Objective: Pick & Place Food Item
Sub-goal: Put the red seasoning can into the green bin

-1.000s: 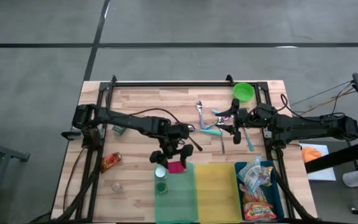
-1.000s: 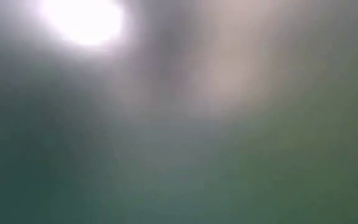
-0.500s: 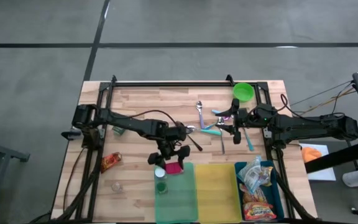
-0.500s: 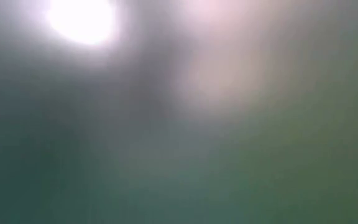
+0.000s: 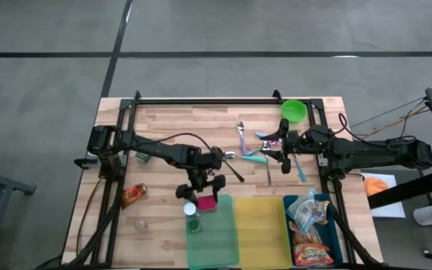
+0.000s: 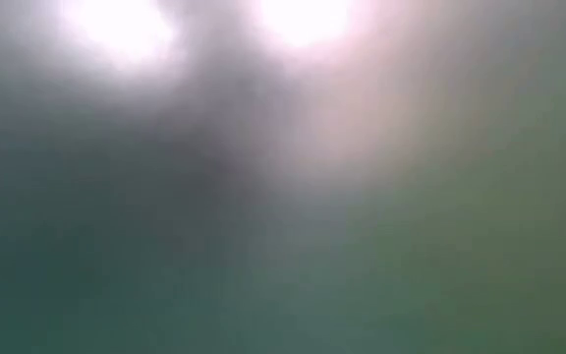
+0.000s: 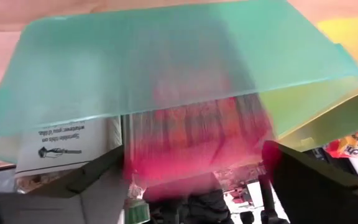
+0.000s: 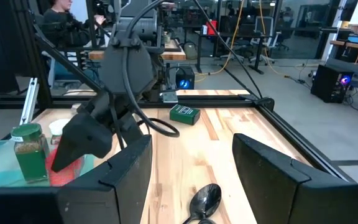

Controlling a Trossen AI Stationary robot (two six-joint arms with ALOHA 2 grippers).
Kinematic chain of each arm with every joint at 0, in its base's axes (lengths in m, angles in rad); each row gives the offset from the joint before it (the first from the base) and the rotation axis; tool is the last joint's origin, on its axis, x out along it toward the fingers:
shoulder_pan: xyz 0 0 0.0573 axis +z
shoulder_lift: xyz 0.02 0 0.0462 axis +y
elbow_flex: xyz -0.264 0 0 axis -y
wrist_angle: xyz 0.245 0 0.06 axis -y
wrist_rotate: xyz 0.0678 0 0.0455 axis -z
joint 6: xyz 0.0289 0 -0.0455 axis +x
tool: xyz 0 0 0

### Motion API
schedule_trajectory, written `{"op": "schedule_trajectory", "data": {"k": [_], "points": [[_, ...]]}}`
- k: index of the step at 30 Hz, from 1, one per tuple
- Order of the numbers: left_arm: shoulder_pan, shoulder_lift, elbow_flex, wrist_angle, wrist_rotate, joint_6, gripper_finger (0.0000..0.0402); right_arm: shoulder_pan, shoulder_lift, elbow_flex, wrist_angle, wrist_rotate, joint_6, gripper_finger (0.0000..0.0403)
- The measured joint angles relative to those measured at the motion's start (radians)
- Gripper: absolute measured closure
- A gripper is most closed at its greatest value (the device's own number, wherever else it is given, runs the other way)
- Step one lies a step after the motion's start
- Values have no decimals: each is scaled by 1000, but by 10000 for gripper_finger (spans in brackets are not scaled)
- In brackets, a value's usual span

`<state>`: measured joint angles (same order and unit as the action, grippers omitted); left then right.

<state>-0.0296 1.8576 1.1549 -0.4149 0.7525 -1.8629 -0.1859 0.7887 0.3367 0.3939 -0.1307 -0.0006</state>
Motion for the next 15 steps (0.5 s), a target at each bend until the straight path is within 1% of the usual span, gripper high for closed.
{"op": "schedule_trajectory", "data": {"k": [3,5,11,15], "points": [[0,-1,0,0,0,4,20,0,0,0,0,0,0,181],[0,-1,0,1,0,4,11,0,0,0,0,0,0,181],[0,-2,0,0,0,4,6,0,0,0,0,0,0,181],[0,-7,26,-4,-1,10,6,0,0,0,0,0,0,181]]}}
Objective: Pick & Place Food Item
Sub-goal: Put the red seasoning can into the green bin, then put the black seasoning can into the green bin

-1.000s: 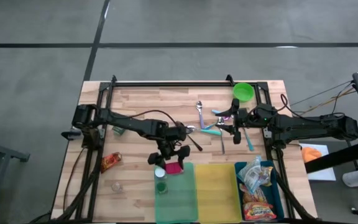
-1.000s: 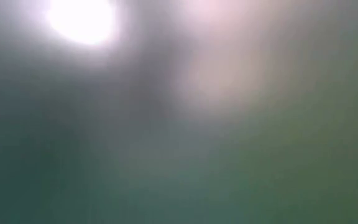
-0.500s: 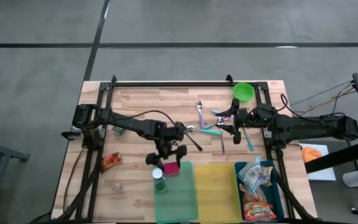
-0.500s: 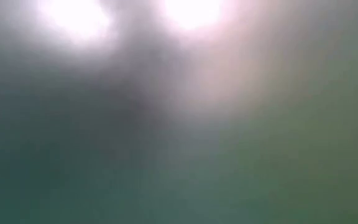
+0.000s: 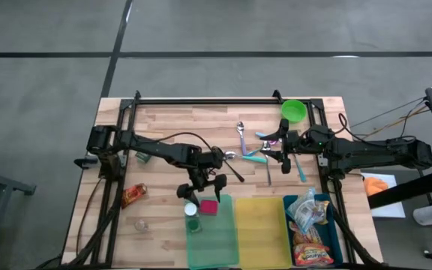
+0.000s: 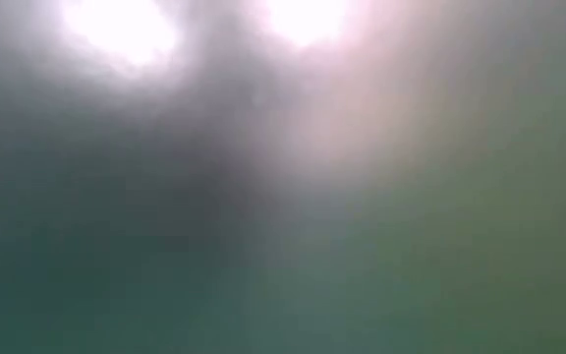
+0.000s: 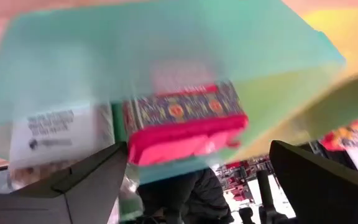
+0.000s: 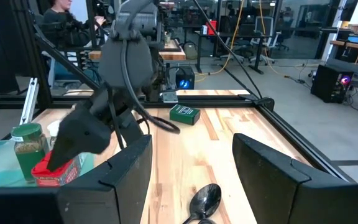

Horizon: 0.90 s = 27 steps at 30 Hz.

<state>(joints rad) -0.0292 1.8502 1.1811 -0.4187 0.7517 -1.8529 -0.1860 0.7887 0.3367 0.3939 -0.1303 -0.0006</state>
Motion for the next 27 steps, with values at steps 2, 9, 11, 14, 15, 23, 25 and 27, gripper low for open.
{"op": "schedule_trajectory", "data": {"k": [2,9,11,14,15,23,25,27], "points": [[0,-1,25,-1,0,18,6,0,0,0,0,0,0,181],[4,-2,129,-151,-51,96,5,0,0,0,0,0,0,181],[5,-2,174,-233,-88,124,5,0,0,0,0,0,0,181],[5,-3,258,-380,-169,179,5,0,0,0,0,0,0,181],[4,-3,293,-432,-206,201,5,0,0,0,0,0,0,181],[-43,-4,541,-811,-572,210,5,0,0,0,0,0,0,181],[-54,-4,587,-888,-671,208,5,0,0,0,0,0,0,181],[-70,-4,618,-946,-771,223,5,0,0,0,0,0,0,181]]}}
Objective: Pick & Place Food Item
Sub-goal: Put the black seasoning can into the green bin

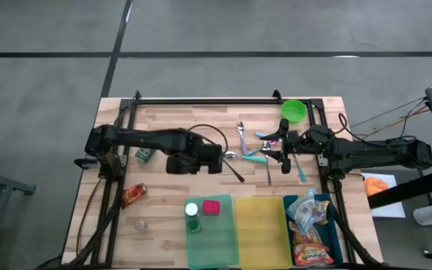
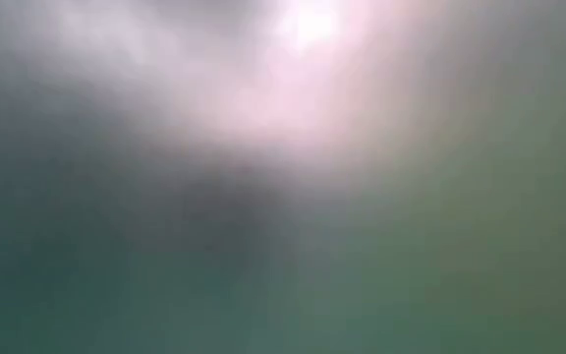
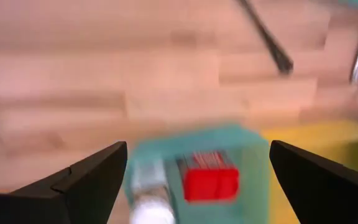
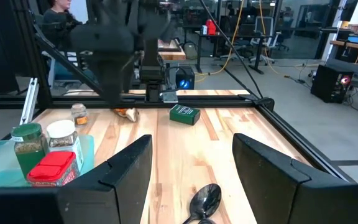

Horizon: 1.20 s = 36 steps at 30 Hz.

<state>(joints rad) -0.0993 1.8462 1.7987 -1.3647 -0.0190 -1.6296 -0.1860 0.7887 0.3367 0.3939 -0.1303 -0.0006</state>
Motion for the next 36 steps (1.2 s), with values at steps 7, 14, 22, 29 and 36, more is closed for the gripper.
{"op": "schedule_trajectory", "data": {"k": [7,14,22,29,36], "points": [[-66,0,-2,-71,-214,143,5,0,0,0,0,0,0,181],[-93,0,-79,-209,-279,8,5,0,0,0,0,0,0,181],[-61,-30,-197,-207,-252,112,5,0,0,0,0,0,0,181],[5,-65,-305,-198,-248,115,5,0,0,0,0,0,0,181],[16,-74,-405,-123,-330,86,5,0,0,0,0,0,0,181]]}}
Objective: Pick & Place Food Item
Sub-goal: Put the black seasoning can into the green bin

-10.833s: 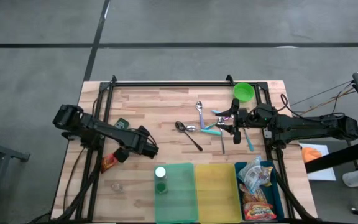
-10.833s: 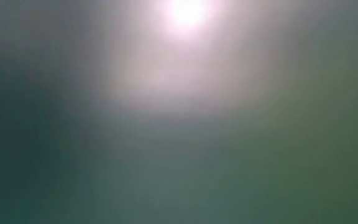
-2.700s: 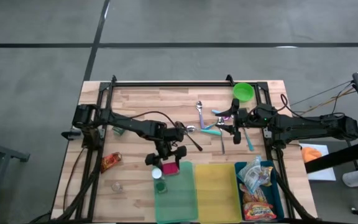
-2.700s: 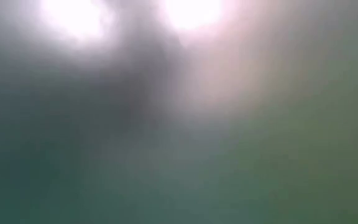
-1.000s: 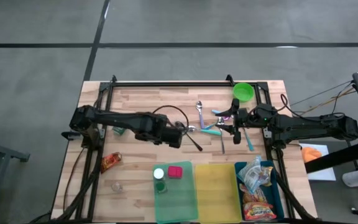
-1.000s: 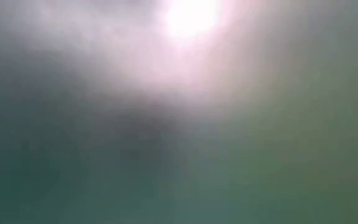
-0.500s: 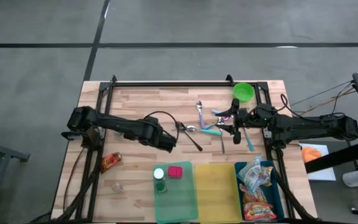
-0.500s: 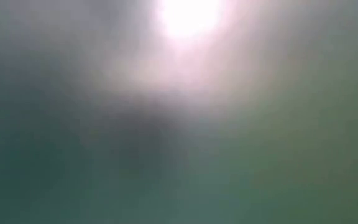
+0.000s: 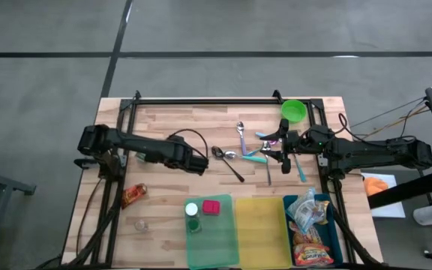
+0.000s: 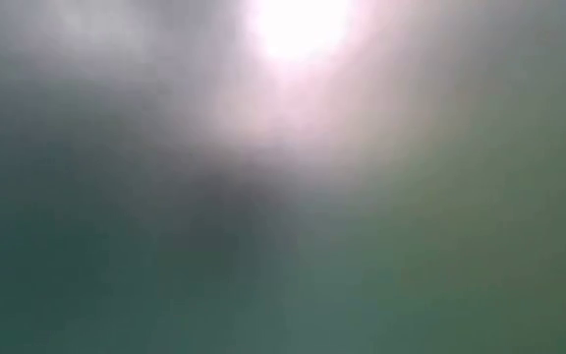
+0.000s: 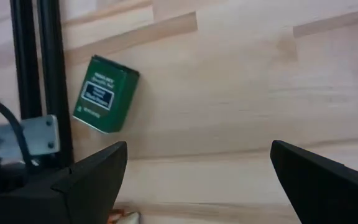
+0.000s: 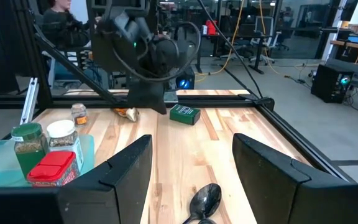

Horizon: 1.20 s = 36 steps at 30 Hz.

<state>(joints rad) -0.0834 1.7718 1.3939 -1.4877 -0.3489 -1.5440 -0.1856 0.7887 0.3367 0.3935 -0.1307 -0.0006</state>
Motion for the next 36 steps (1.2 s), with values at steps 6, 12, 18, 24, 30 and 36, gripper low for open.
{"op": "schedule_trajectory", "data": {"k": [6,12,18,24,30,36], "points": [[-5,-36,-39,109,-26,-22,5,0,0,0,0,0,0,181],[-19,-90,-97,198,-46,-24,5,0,0,0,0,0,0,181],[-26,-120,-144,280,-48,7,5,0,0,0,0,0,0,181],[-27,-120,-160,291,-47,7,5,0,0,0,0,0,0,181],[-15,-120,-161,291,-47,51,5,0,0,0,0,0,0,181],[28,-120,-161,291,-40,106,5,0,0,0,0,0,0,181]]}}
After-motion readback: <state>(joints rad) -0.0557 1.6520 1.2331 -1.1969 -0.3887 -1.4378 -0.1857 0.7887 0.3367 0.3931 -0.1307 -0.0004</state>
